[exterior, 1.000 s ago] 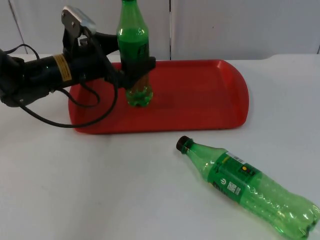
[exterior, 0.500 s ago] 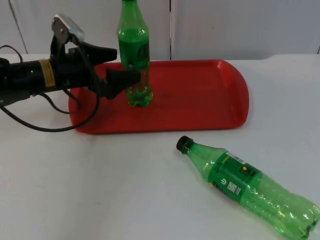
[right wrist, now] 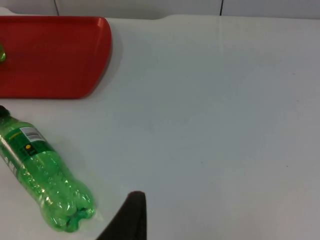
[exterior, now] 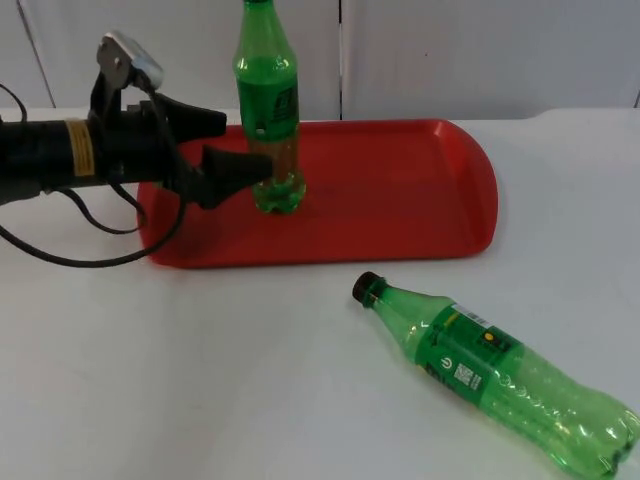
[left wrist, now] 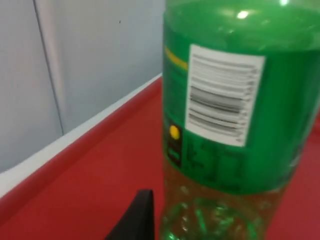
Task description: Place the bottle upright on the tray.
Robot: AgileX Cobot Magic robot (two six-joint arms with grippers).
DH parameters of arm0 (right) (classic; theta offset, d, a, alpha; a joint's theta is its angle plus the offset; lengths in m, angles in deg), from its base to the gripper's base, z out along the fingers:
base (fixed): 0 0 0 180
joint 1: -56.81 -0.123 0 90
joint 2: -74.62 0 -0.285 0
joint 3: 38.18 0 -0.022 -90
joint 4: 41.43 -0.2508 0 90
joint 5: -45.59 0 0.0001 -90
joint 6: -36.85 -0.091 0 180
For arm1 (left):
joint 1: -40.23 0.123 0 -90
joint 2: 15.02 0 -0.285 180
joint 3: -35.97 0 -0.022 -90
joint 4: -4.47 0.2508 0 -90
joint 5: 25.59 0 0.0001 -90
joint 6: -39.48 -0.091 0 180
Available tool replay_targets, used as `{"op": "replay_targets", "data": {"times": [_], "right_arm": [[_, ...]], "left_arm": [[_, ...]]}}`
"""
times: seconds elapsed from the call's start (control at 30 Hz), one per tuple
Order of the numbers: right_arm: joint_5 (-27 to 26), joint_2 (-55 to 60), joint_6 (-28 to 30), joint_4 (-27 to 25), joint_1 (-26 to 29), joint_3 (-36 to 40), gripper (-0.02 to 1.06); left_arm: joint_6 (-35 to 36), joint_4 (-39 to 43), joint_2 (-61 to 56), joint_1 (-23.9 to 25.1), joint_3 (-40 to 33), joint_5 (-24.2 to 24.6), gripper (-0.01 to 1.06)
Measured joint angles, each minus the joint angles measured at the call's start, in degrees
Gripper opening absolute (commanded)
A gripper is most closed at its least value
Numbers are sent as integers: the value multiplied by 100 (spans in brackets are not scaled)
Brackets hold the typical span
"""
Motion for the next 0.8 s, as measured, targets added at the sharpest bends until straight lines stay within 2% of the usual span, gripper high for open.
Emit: {"op": "replay_targets", "data": {"times": [0.33, 0.43, 0.47, 0.6, 0.63, 0.8], "right_arm": [[0, 0, 0, 0, 0, 0, 104], [0, 0, 0, 0, 0, 0, 104], [0, 0, 0, 0, 0, 0, 104], [0, 0, 0, 0, 0, 0, 104], [0, 0, 0, 0, 0, 0, 104], [0, 0, 0, 0, 0, 0, 104]], "left_arm": [[370, 26, -973, 12, -989, 144, 105], [488, 40, -1469, 12, -1326, 545, 105], [488, 40, -1469, 12, -1326, 545, 105], [890, 79, -2386, 12, -1811, 1352, 105], [890, 79, -2386, 12, -1811, 1352, 105], [1767, 368, -3515, 12, -2192, 2170, 105]]}}
